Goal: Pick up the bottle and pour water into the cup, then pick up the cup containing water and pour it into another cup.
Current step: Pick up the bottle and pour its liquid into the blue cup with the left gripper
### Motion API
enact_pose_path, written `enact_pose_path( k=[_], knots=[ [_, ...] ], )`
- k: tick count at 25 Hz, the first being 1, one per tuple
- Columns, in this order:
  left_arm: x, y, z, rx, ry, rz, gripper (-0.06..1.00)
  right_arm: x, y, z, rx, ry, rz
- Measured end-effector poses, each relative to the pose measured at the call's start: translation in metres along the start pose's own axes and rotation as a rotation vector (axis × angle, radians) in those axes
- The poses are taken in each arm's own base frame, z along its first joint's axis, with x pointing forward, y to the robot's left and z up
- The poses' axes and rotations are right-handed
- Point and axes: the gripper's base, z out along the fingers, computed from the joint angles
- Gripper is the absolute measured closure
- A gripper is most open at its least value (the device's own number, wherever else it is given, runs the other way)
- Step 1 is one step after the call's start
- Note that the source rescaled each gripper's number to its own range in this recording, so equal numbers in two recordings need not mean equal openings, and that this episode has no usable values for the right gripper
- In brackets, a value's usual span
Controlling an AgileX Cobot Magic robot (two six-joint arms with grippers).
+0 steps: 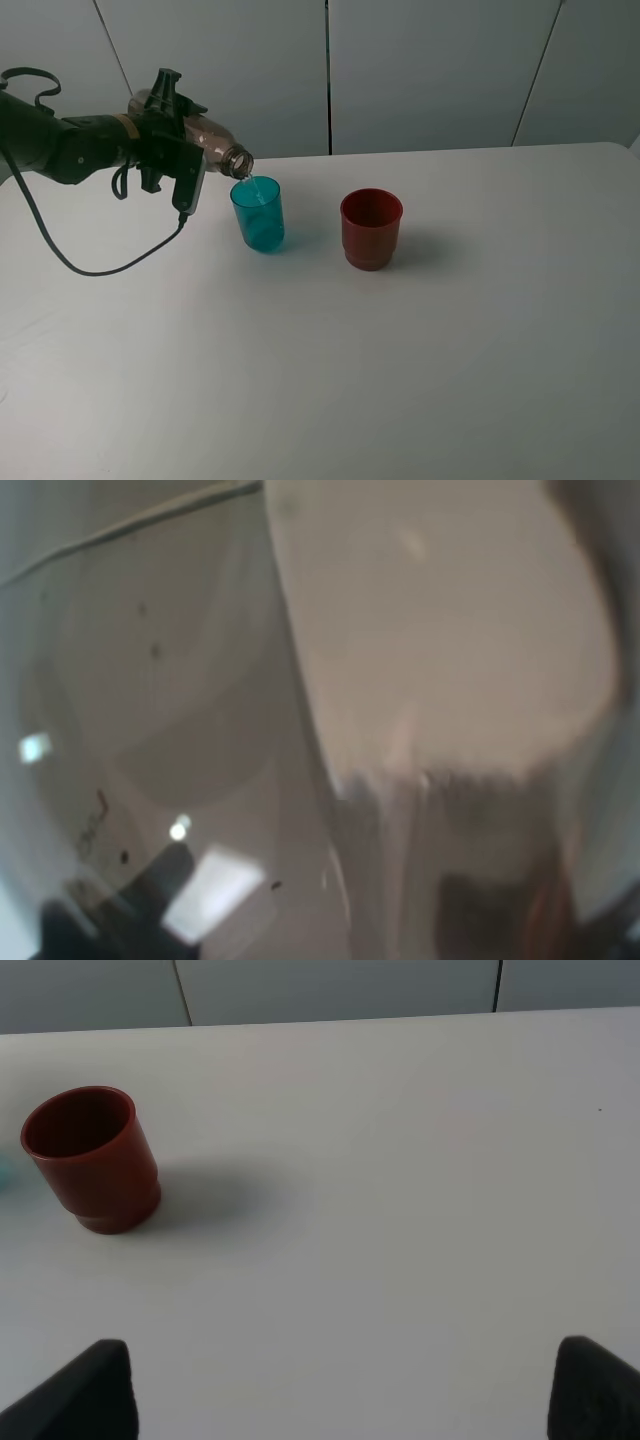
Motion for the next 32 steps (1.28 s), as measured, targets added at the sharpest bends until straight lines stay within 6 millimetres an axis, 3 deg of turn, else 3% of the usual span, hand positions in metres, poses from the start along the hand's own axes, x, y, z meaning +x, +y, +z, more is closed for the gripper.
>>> enact_pose_path(
  k=[32],
  knots=[
    [0.0011, 0.0048, -0.0001, -0.052, 0.015, 0.109, 0.94, 0.0, 0.0, 0.0, 0.0, 0.0, 0.0]
  ],
)
